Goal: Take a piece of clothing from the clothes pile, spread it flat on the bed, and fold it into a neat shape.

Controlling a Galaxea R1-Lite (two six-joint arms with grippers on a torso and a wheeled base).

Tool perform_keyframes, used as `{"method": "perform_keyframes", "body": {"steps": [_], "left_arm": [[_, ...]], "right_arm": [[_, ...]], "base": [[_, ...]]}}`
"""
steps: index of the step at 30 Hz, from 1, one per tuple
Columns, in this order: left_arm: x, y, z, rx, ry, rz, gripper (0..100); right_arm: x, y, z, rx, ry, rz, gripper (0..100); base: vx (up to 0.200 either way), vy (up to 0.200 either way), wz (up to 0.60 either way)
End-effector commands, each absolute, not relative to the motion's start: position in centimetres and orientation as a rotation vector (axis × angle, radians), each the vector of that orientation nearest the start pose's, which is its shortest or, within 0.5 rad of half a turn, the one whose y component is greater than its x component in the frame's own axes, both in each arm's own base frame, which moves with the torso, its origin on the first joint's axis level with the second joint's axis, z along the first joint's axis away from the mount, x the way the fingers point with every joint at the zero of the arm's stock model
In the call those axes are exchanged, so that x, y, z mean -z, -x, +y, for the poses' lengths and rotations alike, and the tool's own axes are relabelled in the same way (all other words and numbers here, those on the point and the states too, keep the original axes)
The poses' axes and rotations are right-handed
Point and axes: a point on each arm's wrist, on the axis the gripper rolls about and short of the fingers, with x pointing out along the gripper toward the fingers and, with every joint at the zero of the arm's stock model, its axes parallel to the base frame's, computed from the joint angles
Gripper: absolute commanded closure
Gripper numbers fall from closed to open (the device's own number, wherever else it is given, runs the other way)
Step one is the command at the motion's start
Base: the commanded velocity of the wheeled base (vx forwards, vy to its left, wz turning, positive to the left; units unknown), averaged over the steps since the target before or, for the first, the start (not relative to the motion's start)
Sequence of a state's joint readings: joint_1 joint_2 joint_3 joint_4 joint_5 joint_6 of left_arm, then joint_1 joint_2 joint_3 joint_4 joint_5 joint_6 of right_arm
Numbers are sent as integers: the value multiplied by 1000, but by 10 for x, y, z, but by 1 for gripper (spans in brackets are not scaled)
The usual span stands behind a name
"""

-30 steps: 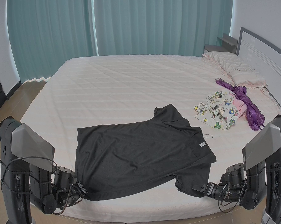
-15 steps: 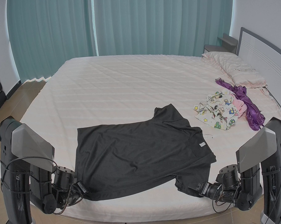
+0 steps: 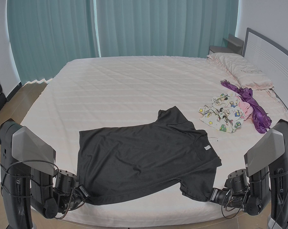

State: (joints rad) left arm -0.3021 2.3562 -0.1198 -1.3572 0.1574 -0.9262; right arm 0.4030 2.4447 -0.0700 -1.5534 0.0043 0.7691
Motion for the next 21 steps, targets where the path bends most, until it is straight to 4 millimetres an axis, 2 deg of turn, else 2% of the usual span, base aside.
{"method": "perform_keyframes", "body": {"steps": [1,7,18,21], "left_arm": [[50,-220,-64,-268,669,838,100],[50,-219,-63,-267,664,840,100],[48,-208,-57,-282,533,853,100],[39,-199,-53,-278,454,832,100]], "right_arm": [[49,-200,70,-74,-507,928,100],[44,-205,48,-40,-467,898,100],[27,-183,45,-84,-343,1059,100],[23,-173,46,-103,-291,1122,100]], "base": [[0,0,0],[0,0,0],[0,0,0],[0,0,0]]}}
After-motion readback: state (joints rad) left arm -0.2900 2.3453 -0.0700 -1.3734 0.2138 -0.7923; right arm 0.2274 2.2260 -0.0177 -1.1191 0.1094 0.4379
